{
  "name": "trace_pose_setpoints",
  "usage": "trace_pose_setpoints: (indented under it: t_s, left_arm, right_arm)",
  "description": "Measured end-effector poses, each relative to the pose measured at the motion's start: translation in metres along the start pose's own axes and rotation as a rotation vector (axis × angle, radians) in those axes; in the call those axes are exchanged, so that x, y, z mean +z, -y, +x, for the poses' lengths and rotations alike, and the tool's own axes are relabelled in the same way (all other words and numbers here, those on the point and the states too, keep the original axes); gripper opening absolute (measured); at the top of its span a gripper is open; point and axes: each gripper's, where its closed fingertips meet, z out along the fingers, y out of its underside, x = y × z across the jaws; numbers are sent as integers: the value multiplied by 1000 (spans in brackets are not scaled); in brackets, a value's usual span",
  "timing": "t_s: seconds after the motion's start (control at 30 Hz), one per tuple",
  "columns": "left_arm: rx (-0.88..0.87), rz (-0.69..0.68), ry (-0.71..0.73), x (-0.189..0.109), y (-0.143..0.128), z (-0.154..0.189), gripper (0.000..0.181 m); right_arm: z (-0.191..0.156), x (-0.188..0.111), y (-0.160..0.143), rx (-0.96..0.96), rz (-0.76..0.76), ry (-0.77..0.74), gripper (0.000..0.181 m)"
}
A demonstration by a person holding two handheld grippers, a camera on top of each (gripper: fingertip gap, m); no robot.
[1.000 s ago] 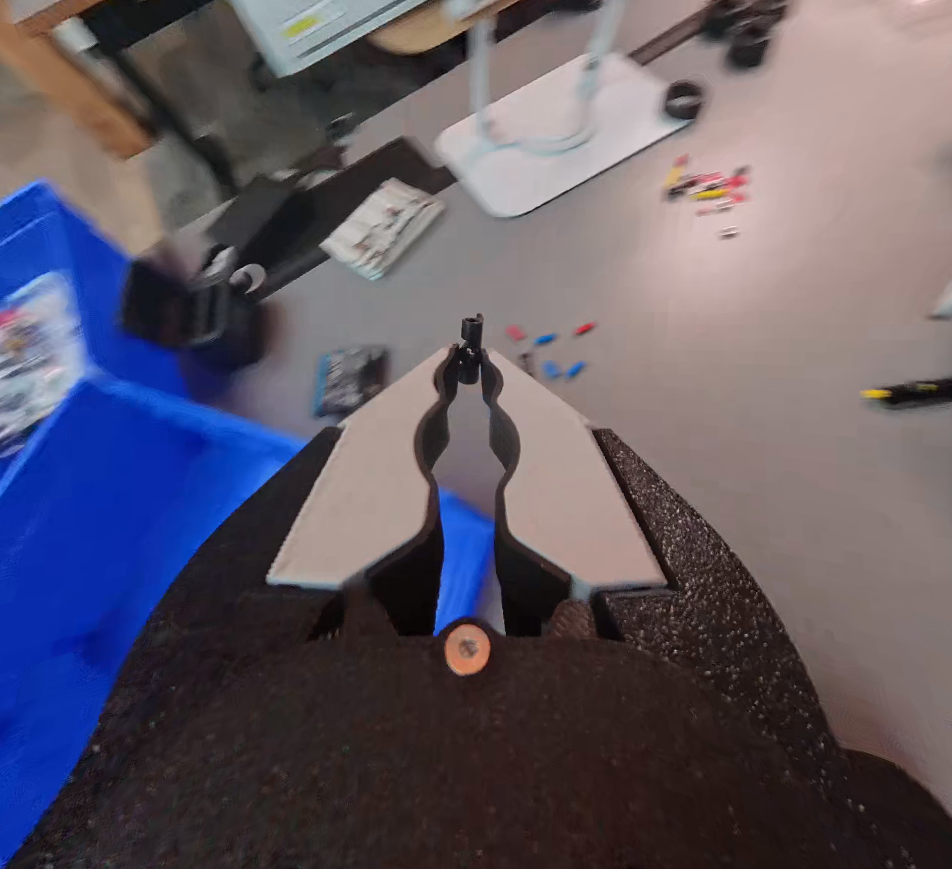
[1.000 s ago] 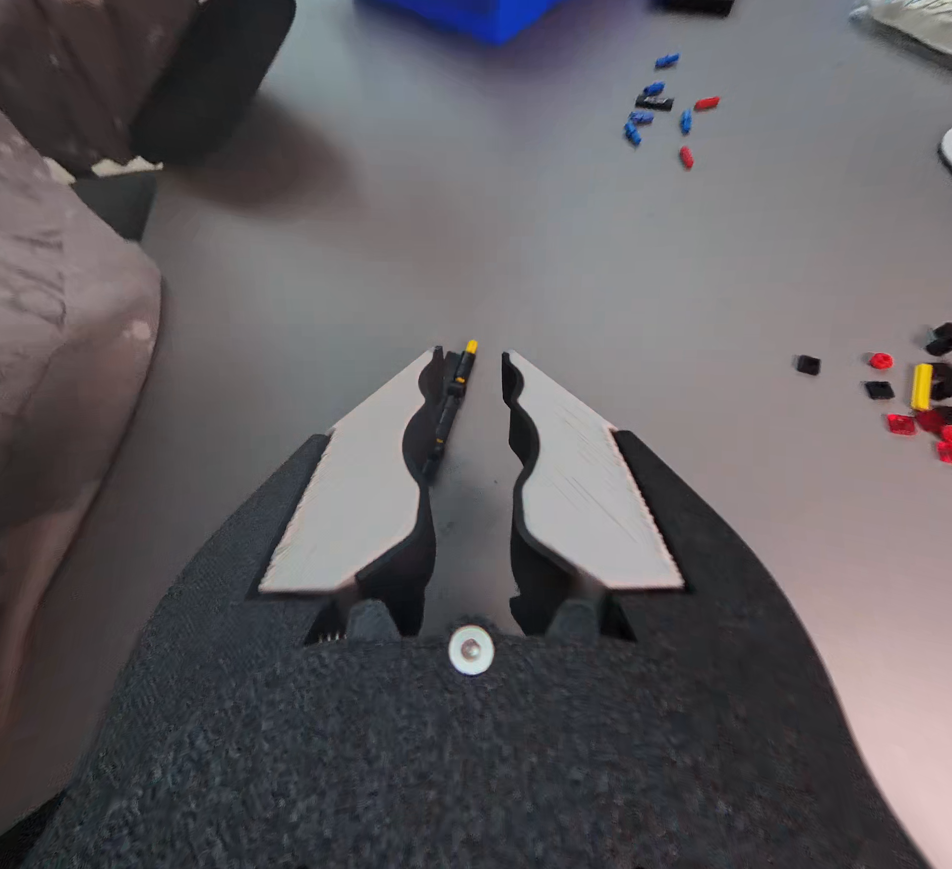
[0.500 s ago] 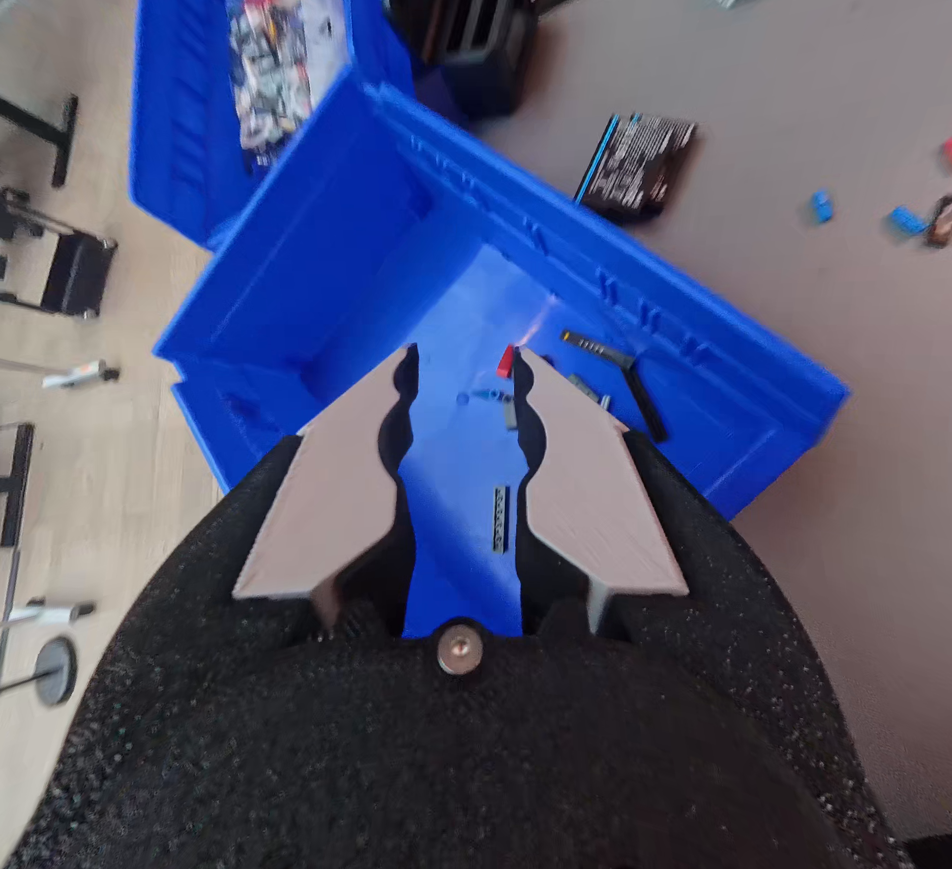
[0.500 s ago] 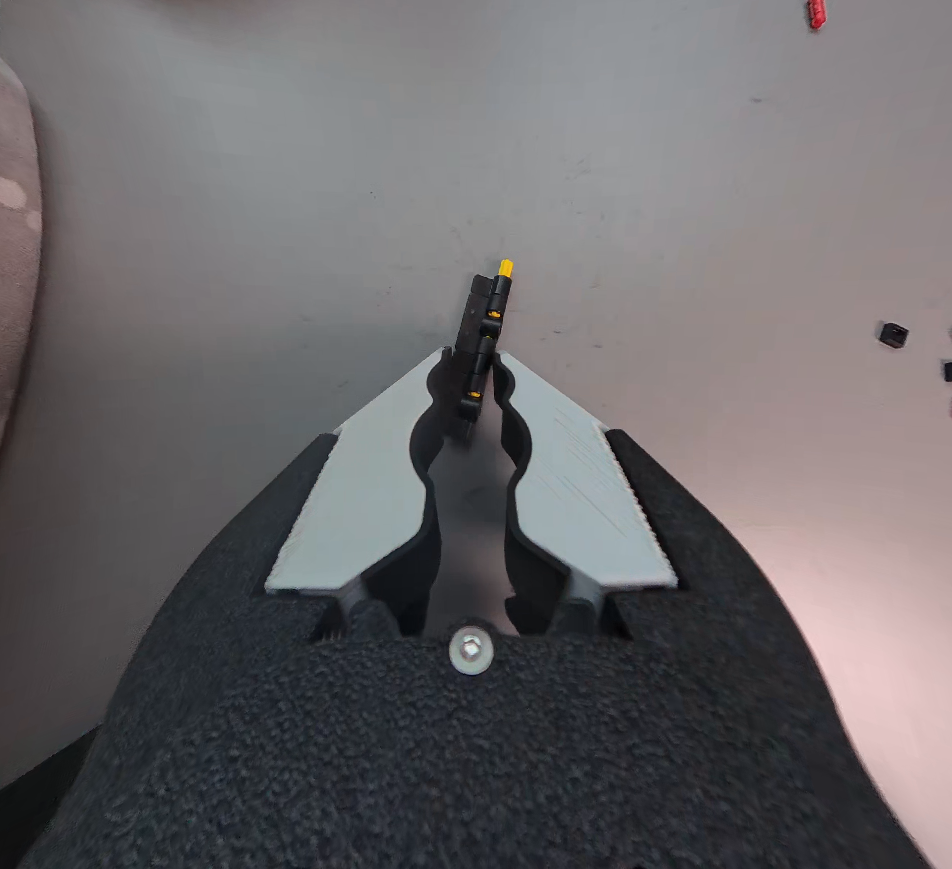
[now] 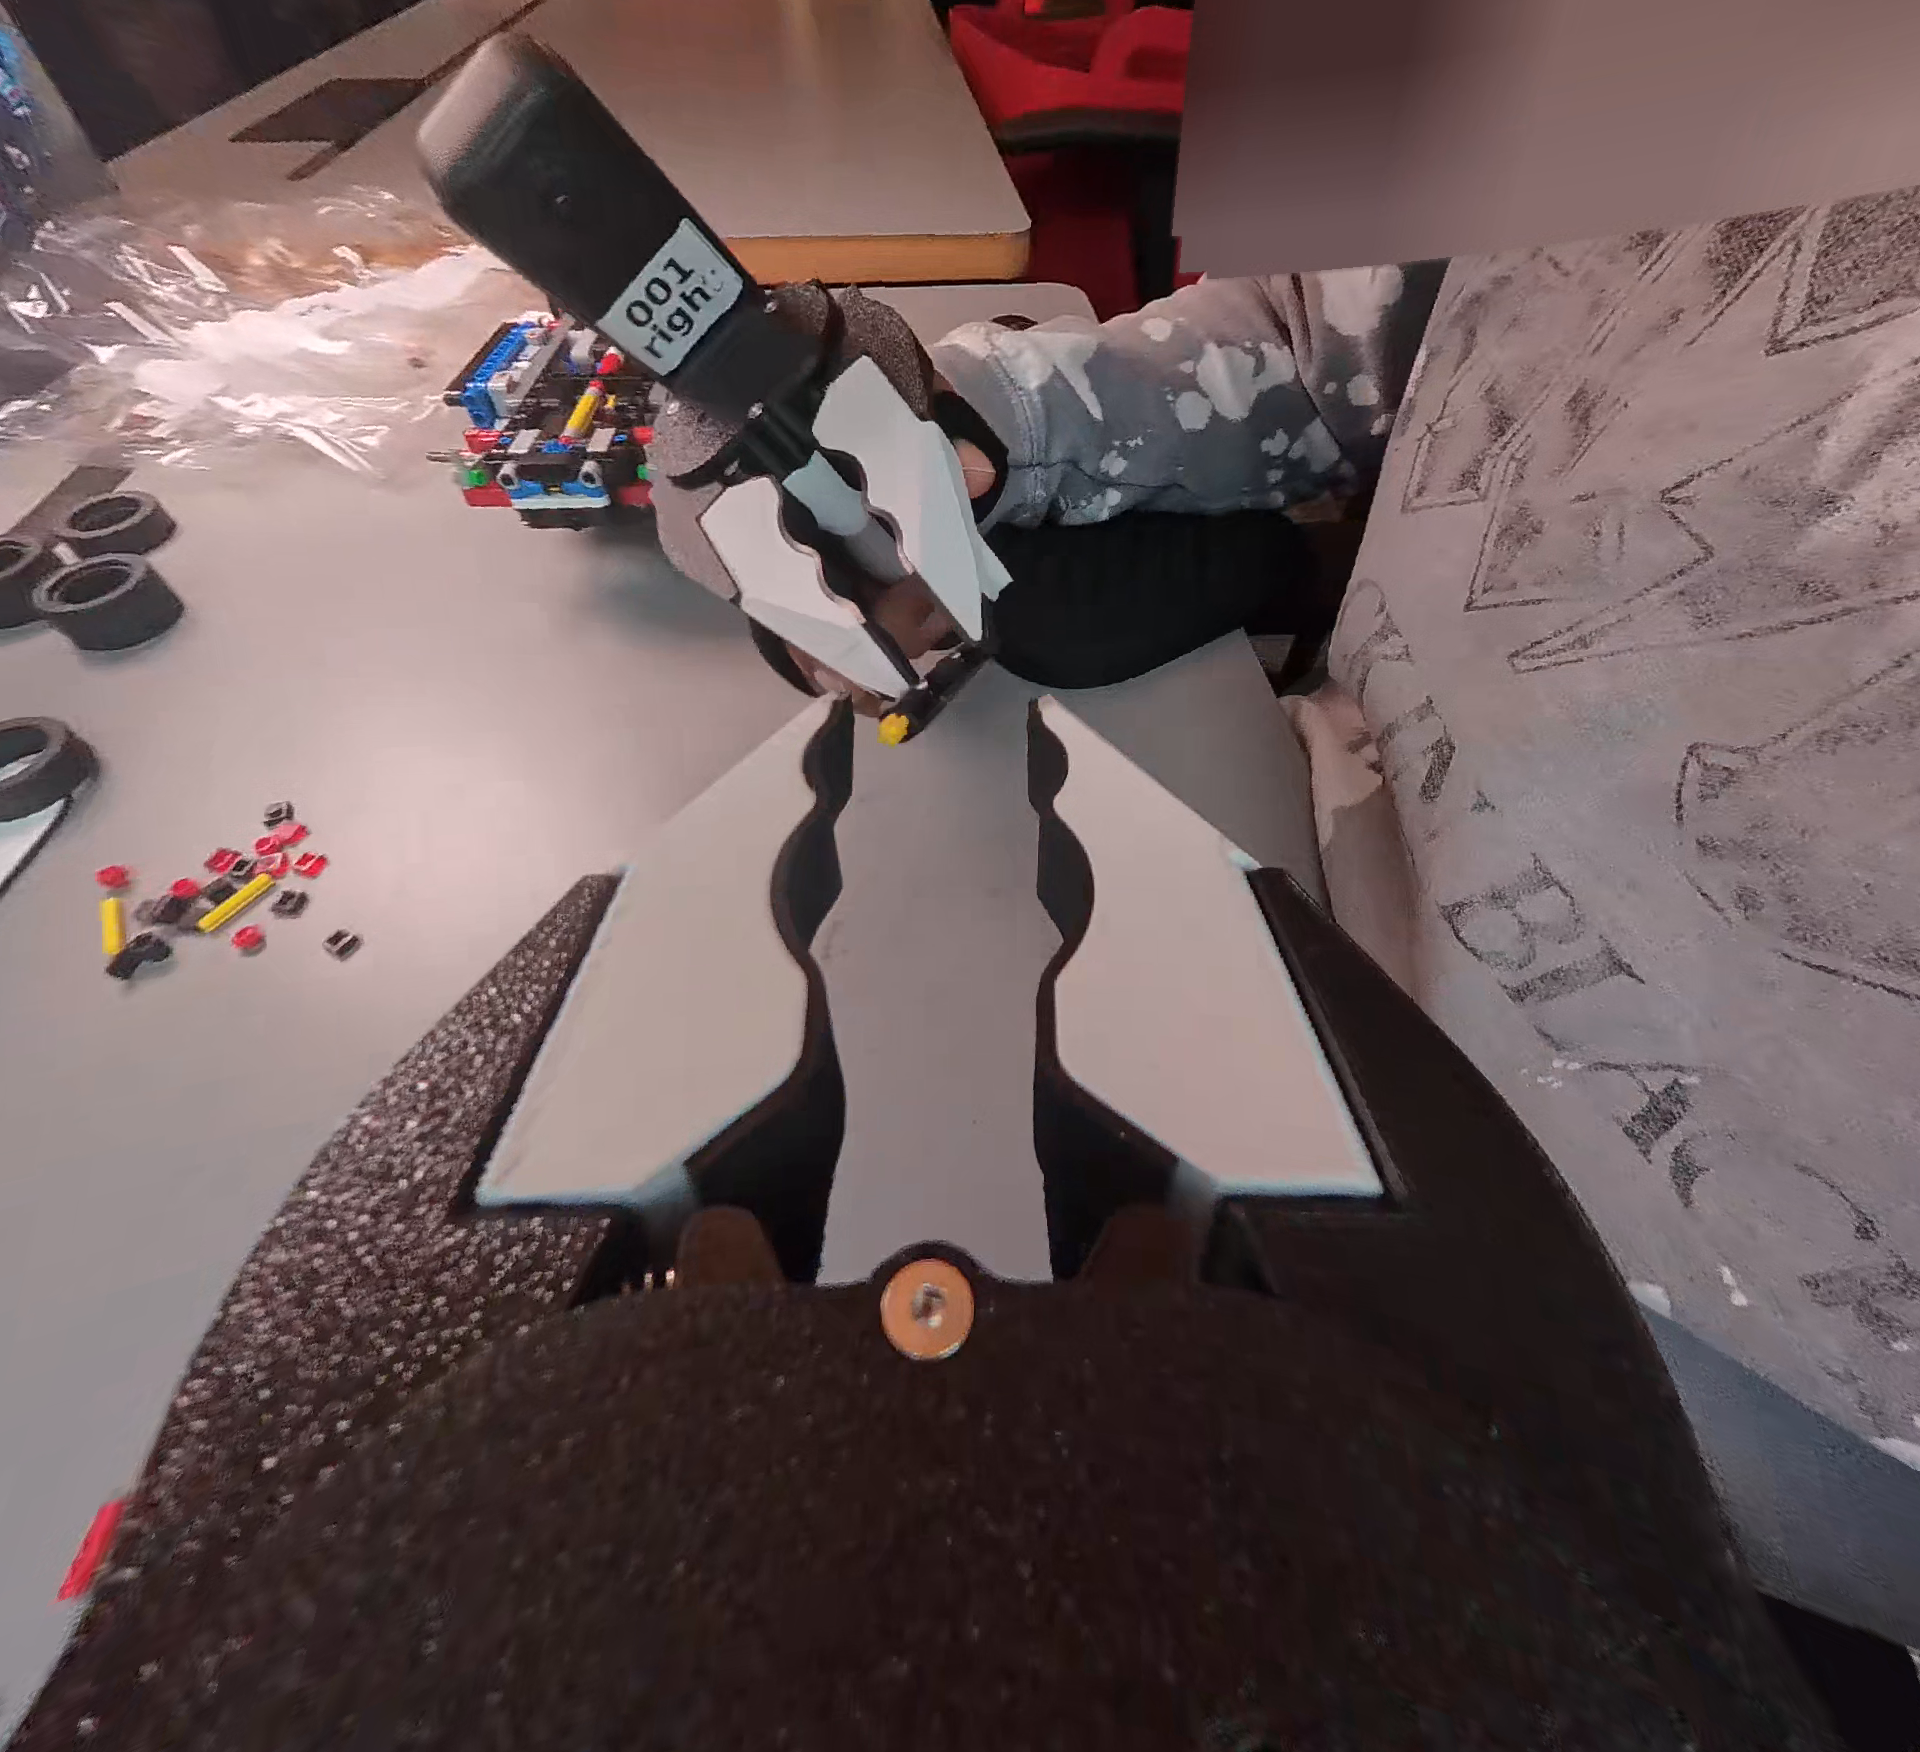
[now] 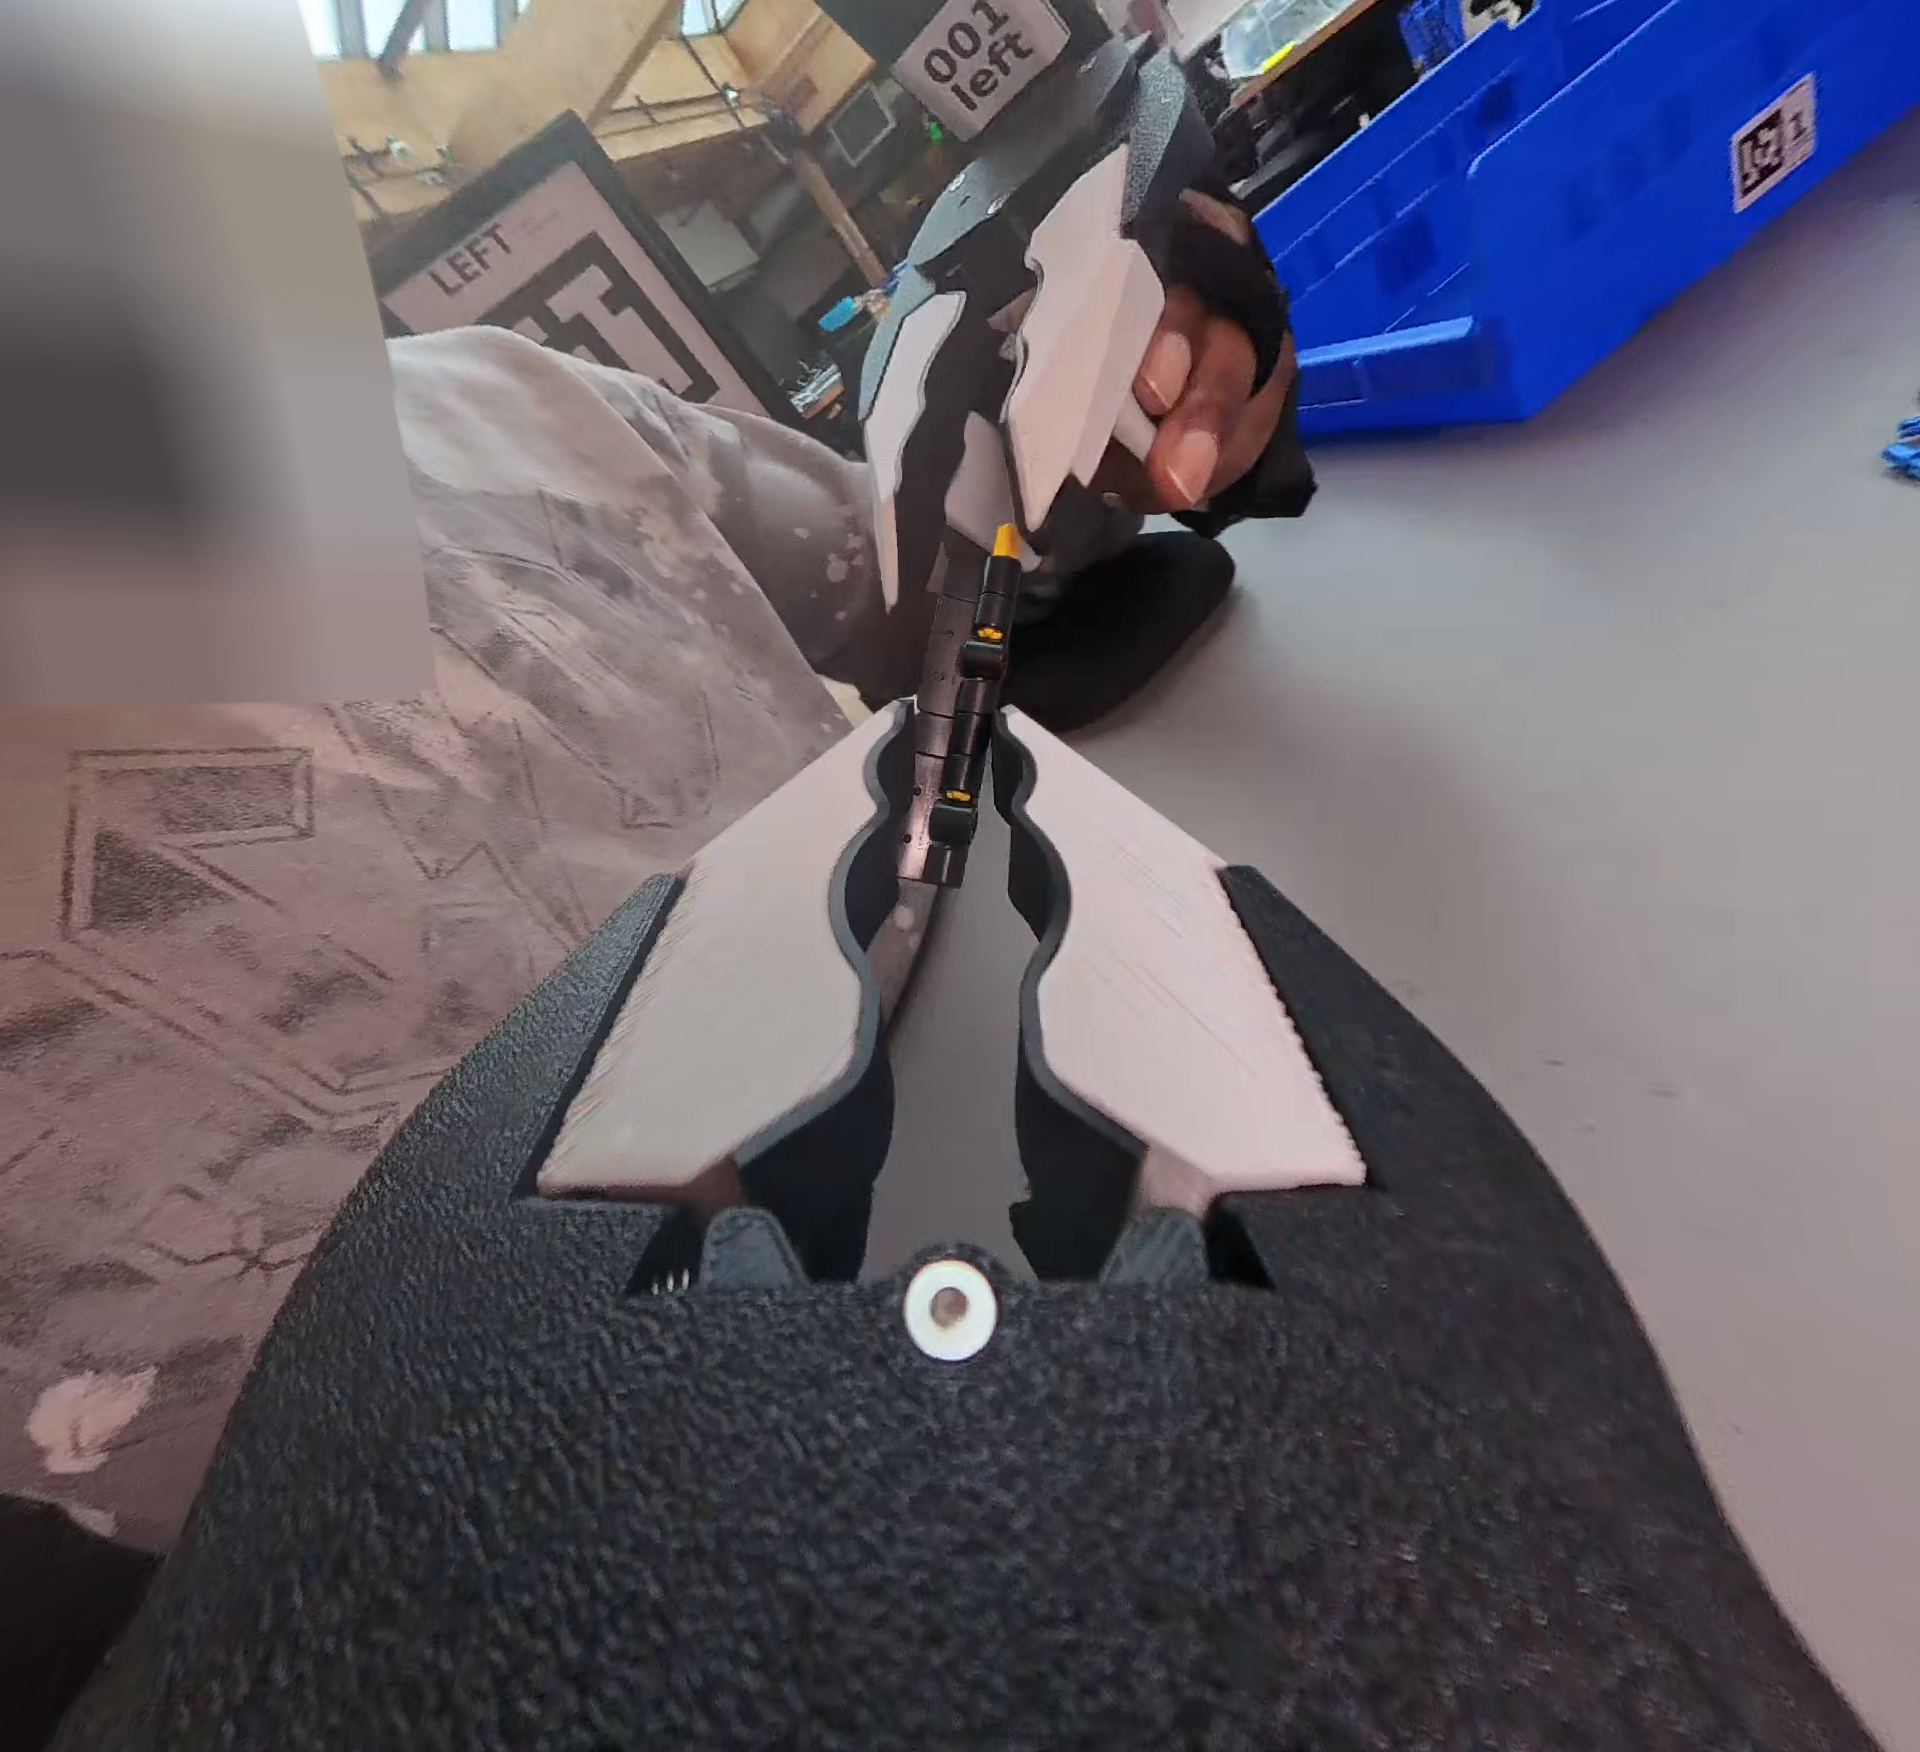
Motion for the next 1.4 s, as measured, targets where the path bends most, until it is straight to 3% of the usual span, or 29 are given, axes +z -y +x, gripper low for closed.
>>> trace_pose_setpoints:
  t_s: [0.13,0.23,0.33,0.4,0.53,0.7,0.8,0.9,1.0,1.07,1.13,1.3,1.4]
  left_arm:
    - [47,-33,-13,7,-7,5,12]
    - [69,-40,-4,7,-8,6,10]
    - [51,-25,21,6,-9,1,8]
    - [17,-18,38,8,-10,-5,7]
    - [-69,13,13,11,-12,-9,7]
    - [-154,52,14,12,-12,-16,7]
    - [-267,171,5,11,-4,-24,7]
    - [-423,328,-40,2,8,-34,30]
    - [-469,296,-7,13,-2,-42,46]
    - [-455,283,6,25,-2,-41,48]
    - [-463,287,9,36,3,-39,45]
    - [-533,321,42,32,5,-52,9]
    - [-528,253,37,30,-4,-50,5]
  right_arm:
    - [-4,6,-8,31,-34,44,13]
    - [-3,3,-6,29,-24,45,14]
    - [3,4,-3,-82,-23,-46,17]
    - [8,11,-2,-197,-38,-130,28]
    - [23,18,1,-452,-92,-332,10]
    - [28,13,4,-441,-62,-351,9]
    - [29,5,18,-425,41,-357,7]
    - [22,-8,47,-403,271,-350,7]
    - [16,-26,78,-279,542,-302,6]
    - [17,-26,81,-245,594,-287,6]
    - [23,-18,78,-247,577,-319,7]
    - [37,-8,64,-288,438,-413,8]
    - [39,-5,56,-310,362,-417,8]
